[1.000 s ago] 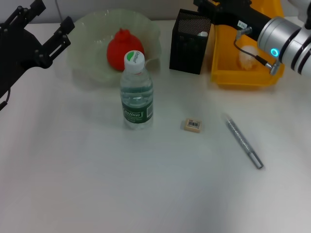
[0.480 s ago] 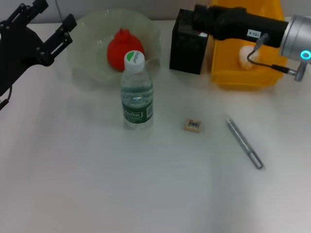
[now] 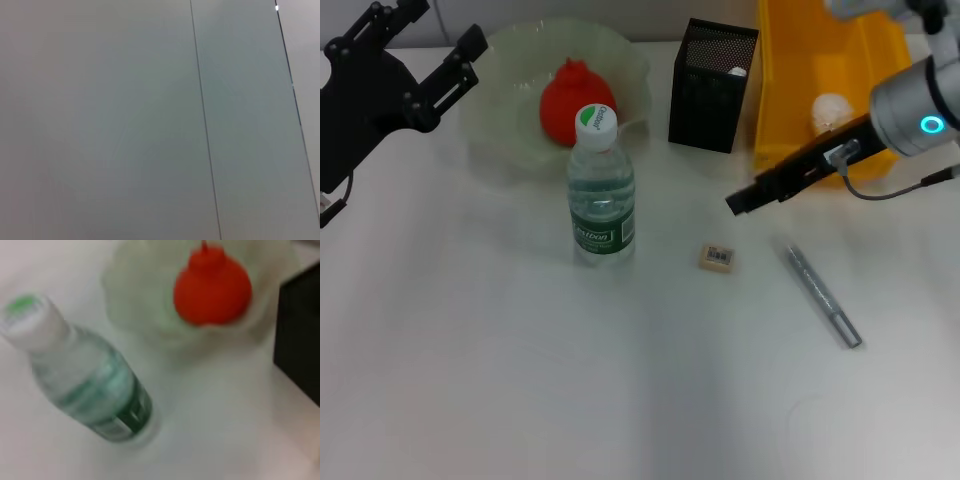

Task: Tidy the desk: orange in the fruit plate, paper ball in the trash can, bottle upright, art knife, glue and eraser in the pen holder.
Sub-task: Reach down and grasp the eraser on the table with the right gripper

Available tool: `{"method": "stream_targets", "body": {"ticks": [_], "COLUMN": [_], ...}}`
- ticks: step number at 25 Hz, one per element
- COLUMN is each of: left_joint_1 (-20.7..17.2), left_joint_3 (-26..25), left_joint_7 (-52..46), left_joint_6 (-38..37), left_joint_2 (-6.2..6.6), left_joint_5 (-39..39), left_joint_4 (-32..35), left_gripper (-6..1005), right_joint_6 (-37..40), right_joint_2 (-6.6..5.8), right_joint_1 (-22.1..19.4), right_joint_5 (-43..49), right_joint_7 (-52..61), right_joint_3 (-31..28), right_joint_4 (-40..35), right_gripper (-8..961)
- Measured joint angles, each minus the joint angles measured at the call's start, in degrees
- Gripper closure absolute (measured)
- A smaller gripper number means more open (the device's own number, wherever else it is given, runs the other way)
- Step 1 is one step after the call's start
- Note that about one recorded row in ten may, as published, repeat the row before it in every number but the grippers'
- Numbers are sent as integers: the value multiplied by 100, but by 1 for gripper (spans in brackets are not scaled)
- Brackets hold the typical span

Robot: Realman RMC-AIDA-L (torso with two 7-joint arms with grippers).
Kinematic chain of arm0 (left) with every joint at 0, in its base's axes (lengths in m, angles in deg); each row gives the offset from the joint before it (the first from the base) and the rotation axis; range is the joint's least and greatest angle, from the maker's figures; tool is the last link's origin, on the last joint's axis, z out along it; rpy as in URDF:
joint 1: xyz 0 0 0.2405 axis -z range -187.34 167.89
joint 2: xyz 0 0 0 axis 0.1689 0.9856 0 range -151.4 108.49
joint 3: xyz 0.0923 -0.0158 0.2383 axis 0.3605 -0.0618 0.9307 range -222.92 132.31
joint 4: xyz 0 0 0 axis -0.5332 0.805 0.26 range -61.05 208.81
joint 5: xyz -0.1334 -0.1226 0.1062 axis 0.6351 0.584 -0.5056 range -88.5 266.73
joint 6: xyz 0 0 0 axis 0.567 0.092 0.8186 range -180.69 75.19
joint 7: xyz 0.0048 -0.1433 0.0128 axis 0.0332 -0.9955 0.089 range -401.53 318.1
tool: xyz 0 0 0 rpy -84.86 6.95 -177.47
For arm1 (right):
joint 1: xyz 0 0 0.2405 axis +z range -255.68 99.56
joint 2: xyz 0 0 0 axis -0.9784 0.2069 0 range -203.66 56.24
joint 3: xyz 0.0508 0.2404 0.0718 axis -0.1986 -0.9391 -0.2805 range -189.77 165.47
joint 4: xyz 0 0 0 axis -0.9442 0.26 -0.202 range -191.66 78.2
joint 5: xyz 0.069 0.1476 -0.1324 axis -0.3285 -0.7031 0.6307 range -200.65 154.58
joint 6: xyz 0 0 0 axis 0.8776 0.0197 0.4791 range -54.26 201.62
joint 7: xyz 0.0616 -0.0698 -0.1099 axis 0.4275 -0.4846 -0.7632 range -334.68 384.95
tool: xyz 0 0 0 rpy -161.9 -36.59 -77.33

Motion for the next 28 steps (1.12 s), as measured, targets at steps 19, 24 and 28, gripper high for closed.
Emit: {"method": "stream_targets", "body": {"ticks": [19, 24, 28], "left_joint_1": [8, 12, 15], "left_joint_3": [-12, -20, -33], "left_joint_7": [-19, -18, -5], "left_joint_6": [-29, -19, -20], "left_joint_2": [-28, -23, -20], "left_joint_5": [36, 36, 36], "left_joint_4": [-53, -54, -54], "left_gripper": [284, 284, 284], "right_joint_6": [-811, -939, -1080], "right_joint_2": [74, 83, 83], "right_joint_1": [1399, 1562, 1662], "right_joint_5": [407, 306, 234], "right_joint_7": [-144, -88, -40], "right_joint_3": [1304, 1643, 1893], "right_joint_4": [1924, 2158, 2330], "right_gripper": [304, 310, 312]}}
